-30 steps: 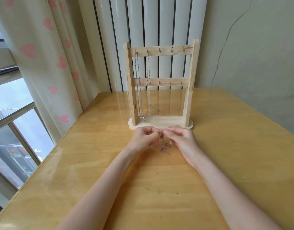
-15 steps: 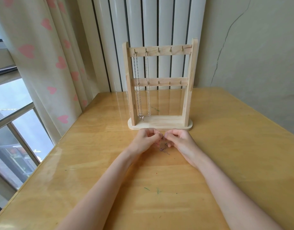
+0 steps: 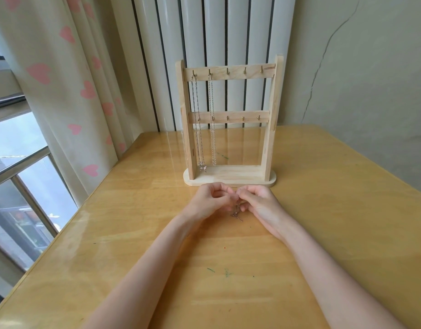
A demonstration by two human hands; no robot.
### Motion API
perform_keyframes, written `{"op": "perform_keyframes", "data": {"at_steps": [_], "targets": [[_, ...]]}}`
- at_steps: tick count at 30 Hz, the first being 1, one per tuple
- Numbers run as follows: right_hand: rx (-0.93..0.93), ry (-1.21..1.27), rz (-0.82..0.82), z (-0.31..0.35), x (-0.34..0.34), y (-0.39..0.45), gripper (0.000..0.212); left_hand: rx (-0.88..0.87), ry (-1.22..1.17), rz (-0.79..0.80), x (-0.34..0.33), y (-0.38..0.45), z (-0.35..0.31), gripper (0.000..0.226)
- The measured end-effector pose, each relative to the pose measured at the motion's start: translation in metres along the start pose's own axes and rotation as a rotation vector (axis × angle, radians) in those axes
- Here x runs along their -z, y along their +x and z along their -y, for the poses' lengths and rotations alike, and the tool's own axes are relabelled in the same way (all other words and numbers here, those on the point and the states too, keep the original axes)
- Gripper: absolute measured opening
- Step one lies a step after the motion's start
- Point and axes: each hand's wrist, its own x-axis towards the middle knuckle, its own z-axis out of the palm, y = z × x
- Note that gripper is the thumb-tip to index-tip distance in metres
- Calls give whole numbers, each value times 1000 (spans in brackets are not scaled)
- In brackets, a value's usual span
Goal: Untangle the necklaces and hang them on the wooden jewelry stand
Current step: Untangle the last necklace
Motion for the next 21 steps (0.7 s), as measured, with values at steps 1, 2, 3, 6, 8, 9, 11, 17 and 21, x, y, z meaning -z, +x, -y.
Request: {"op": "perform_keyframes", "data": {"at_steps": [1,2,3,6,8,9,11,17,21], "targets": [[0,-1,0,-1,0,0,25,7,-17,-8,1,0,-1,7],[-1,1,-1,-2,1,1,23,16,-26,-13,3,-1,-1,6],[-4,4,-5,-3,1,1,22,24,-25,-17,4,-1,-1,5],[-12,26,-27,-3,1,2,19,46,-29,-15,5,0,-2,5],[-12,46,-44,-2,1,1,19,79,-59,13,6,-1,-3,6],[-10,53,-48,-2,1,1,19,98,-78,31,6,-1,-3,6],[-9,70,-49,-2,-1,1,19,128,-118,61,7,-1,-3,9],[-18,139,-72,2,-3,1,18,174,-298,37,8,0,-5,13],[-27,145,-83,2,-1,-1,18,155,-275,-7,7,2,-4,15]]}}
